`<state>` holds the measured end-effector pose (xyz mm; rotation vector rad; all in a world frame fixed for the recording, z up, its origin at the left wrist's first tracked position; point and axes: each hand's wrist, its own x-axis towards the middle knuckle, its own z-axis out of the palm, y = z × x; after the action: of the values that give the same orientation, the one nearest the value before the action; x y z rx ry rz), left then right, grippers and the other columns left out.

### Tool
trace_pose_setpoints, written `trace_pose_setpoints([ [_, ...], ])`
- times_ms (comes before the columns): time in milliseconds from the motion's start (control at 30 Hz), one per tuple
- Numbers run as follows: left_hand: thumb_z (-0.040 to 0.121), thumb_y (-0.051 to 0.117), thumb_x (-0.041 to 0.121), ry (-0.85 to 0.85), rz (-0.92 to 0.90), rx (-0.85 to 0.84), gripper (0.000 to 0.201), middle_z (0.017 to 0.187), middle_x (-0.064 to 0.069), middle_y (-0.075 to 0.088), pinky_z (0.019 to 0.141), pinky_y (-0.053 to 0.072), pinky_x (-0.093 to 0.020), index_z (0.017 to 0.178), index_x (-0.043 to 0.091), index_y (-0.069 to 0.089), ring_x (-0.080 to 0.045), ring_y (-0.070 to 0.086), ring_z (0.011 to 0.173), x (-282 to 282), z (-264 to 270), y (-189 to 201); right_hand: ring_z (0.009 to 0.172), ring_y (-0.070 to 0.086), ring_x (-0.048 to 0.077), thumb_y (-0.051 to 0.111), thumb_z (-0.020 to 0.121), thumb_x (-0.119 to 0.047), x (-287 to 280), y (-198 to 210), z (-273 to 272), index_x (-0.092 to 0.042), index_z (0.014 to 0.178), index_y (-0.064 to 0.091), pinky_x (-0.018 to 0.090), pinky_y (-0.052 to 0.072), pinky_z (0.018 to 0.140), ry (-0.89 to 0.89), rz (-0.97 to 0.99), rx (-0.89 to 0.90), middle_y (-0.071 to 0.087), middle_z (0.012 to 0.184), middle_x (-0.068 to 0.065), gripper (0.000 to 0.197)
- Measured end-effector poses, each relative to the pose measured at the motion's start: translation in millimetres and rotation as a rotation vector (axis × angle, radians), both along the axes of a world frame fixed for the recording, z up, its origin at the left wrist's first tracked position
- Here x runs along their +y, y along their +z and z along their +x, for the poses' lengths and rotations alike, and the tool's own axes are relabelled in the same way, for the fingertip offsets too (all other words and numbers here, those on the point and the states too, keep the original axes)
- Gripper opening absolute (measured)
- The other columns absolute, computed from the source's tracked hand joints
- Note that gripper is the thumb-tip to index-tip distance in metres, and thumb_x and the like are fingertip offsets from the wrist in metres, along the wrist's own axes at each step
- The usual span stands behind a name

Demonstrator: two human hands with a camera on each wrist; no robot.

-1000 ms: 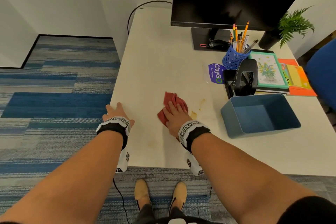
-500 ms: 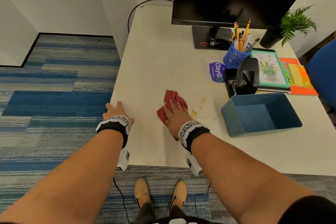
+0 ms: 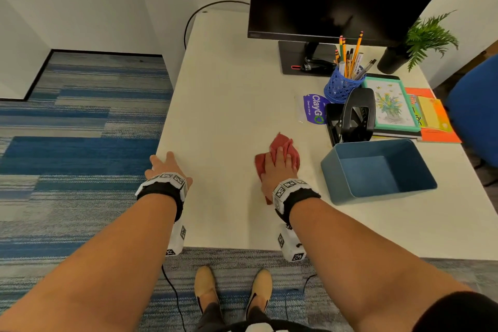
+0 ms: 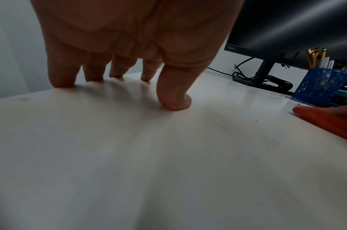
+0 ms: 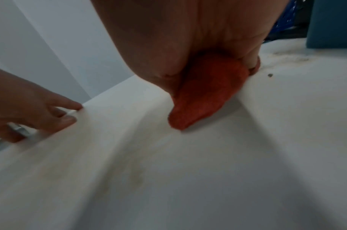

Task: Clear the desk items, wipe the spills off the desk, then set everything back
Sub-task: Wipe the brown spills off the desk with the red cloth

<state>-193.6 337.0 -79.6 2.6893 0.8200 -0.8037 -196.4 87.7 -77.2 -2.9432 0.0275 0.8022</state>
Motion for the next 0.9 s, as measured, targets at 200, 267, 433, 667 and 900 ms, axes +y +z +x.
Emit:
trace_pose_setpoints([
  [200, 0.077, 0.07, 0.039, 0.016, 0.004, 0.003, 0.084, 0.152, -0.013, 0.007, 0.103, 0.039, -0.054, 0.142, 0.029, 0.019, -0.043, 0.03, 0.133, 0, 3, -3, 0.147, -0.005, 0.039, 0.04, 0.096, -0.03, 12, -3, -13, -0.019, 0.155, -0.002, 0.049, 0.004, 0.12, -0.044, -0.018, -0.01, -0.017, 0.159, 0.013, 0.073],
  [267, 0.077, 0.07, 0.039, 0.018, 0.002, -0.001, 0.083, 0.151, -0.013, 0.008, 0.103, 0.039, -0.055, 0.142, 0.028, 0.019, -0.043, 0.03, 0.133, 0, 3, -3, 0.147, -0.006, 0.038, 0.04, 0.096, -0.031, 5, -3, -2, -0.02, 0.155, -0.001, 0.049, 0.003, 0.12, -0.045, -0.022, -0.013, -0.016, 0.159, 0.013, 0.073],
  [433, 0.08, 0.068, 0.039, 0.017, 0.002, 0.002, 0.084, 0.154, -0.013, 0.004, 0.104, 0.037, -0.054, 0.144, 0.028, 0.016, -0.043, 0.027, 0.135, 0, 1, -3, 0.147, -0.004, 0.04, 0.038, 0.096, -0.032, -9, -2, 36, -0.019, 0.154, 0.0, 0.05, 0.002, 0.12, -0.037, -0.03, -0.033, -0.012, 0.16, 0.013, 0.07],
  [667, 0.079, 0.069, 0.039, 0.01, 0.009, 0.003, 0.084, 0.153, -0.014, 0.006, 0.104, 0.039, -0.054, 0.144, 0.028, 0.017, -0.044, 0.029, 0.134, -1, 3, -6, 0.145, 0.01, 0.042, 0.042, 0.092, -0.018, 9, 10, 16, -0.013, 0.153, 0.015, 0.049, 0.013, 0.119, -0.047, 0.014, 0.015, 0.004, 0.16, 0.015, 0.067],
  [900, 0.077, 0.069, 0.041, -0.002, 0.007, 0.014, 0.081, 0.148, -0.014, 0.012, 0.101, 0.04, -0.054, 0.141, 0.027, 0.021, -0.044, 0.035, 0.128, 1, 3, -1, 0.115, 0.057, 0.028, 0.039, 0.098, -0.011, 21, 59, 30, -0.01, 0.127, 0.054, 0.02, 0.039, 0.086, -0.324, 0.639, -0.119, 0.061, 0.123, 0.012, 0.034],
])
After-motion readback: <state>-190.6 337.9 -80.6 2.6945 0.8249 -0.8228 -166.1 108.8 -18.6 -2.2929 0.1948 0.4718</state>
